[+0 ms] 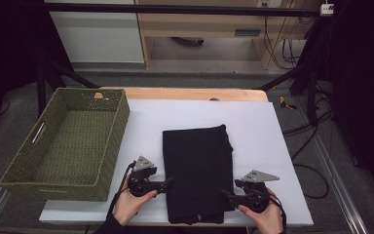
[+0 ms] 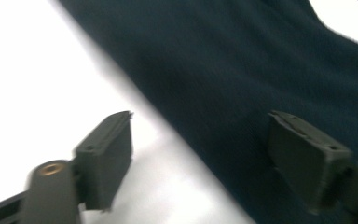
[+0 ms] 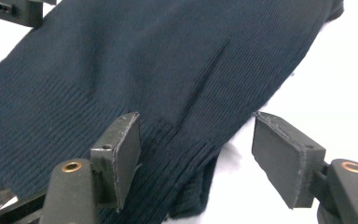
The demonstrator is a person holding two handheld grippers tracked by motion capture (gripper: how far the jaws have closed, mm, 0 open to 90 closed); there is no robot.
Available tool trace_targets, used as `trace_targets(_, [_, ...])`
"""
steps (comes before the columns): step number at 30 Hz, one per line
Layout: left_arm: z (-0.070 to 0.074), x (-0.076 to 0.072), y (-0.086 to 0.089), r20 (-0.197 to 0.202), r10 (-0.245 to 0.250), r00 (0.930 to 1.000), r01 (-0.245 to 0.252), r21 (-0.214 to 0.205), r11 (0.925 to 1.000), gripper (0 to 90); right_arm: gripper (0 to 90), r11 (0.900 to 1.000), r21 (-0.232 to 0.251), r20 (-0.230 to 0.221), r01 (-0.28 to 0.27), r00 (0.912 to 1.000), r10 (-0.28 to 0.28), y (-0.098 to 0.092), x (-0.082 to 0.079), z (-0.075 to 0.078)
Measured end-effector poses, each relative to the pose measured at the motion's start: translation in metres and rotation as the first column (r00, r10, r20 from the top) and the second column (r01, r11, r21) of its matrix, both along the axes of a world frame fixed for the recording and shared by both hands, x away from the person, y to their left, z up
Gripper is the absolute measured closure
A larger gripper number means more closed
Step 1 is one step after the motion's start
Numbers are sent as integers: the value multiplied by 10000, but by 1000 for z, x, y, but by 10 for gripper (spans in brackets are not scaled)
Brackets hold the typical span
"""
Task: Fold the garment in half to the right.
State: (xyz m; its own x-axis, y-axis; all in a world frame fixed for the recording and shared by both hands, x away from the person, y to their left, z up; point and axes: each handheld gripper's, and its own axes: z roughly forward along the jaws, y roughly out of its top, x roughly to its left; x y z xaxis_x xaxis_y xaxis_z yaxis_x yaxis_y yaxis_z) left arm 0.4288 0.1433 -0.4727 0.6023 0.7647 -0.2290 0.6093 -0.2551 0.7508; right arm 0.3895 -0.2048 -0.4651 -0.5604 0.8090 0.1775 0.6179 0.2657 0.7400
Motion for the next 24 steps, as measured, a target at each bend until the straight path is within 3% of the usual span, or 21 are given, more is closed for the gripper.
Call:
trace_targets(3, [-3, -9, -5, -49, -34, 10000, 37, 468, 9989, 296, 348, 10000, 44, -97, 39, 9999, -39, -1, 0, -4])
trace_targets(8, [-4, -17, -16, -426, -218, 9989, 246, 670, 9974, 418, 423, 9998, 177, -400, -25, 9992, 32, 2, -1, -8])
trace_targets(14, [-4, -25, -25, -470, -107, 9988, 150, 927, 9956, 581, 518, 9991, 407, -817, 129, 9966, -95, 3, -3, -7])
trace_targets(20, [-2, -24, -25, -740, -27, 9973, 89, 836, 9965, 792, 606, 9984, 454, -1084, 337, 9937, -286, 4, -4, -5])
trace_targets(24, [1, -21, -18, -941, -163, 9954, 221, 609, 9979, 848, 780, 9976, 522, -1063, 457, 9935, -399, 3, -6, 1])
